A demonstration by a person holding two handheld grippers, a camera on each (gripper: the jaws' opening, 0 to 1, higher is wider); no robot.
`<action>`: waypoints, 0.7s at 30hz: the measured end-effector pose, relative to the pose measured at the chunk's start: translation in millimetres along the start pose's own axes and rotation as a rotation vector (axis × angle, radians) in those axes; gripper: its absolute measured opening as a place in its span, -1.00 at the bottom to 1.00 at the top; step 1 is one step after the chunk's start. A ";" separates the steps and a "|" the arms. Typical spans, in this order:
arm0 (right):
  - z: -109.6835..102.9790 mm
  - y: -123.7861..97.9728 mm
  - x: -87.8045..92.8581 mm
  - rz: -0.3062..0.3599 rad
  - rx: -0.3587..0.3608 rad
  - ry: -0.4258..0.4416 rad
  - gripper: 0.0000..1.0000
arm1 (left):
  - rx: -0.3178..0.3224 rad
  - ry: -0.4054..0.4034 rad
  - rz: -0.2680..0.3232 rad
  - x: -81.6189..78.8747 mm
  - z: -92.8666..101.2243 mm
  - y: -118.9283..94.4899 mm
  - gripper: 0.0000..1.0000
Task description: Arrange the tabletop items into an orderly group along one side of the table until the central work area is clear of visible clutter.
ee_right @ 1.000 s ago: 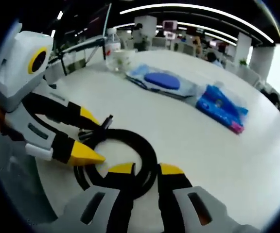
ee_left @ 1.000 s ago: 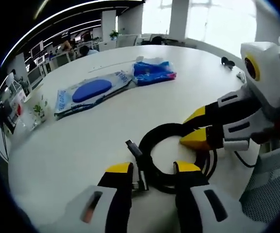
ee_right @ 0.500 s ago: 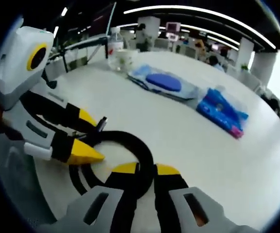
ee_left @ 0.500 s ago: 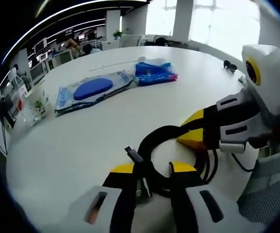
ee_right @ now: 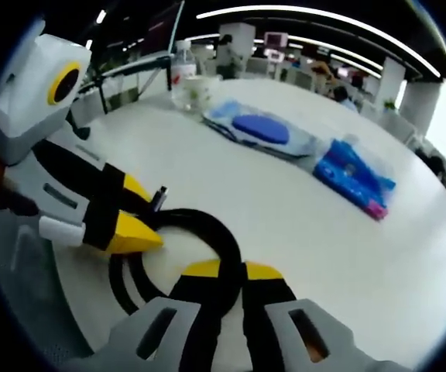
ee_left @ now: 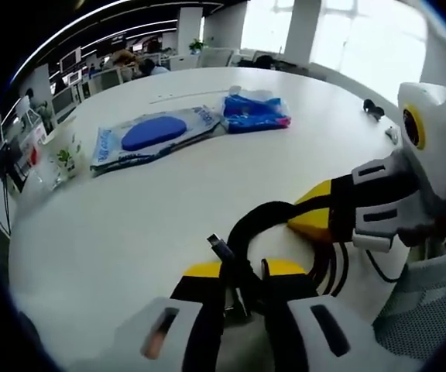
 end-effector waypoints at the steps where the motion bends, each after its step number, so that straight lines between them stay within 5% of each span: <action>1: 0.0 -1.2 -0.1 -0.001 0.000 0.004 -0.92 | 0.000 -0.001 0.000 -0.6 -0.5 -0.3 -0.68; 21: 2.3 -11.4 -7.8 0.020 -0.007 0.088 -0.97 | 0.006 -0.041 -0.019 -9.8 -1.0 -8.5 -0.77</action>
Point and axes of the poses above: the point that each gripper's makers call its tool centre point, and the gripper's own axes: y roughly forward along the fingers, z roughly to its right, x roughly out of its underside, the point moved 1 cm from there along -y, roughly backward along the fingers, and after that the axes turned 4 degrees about -x, right-handed, at the moved point
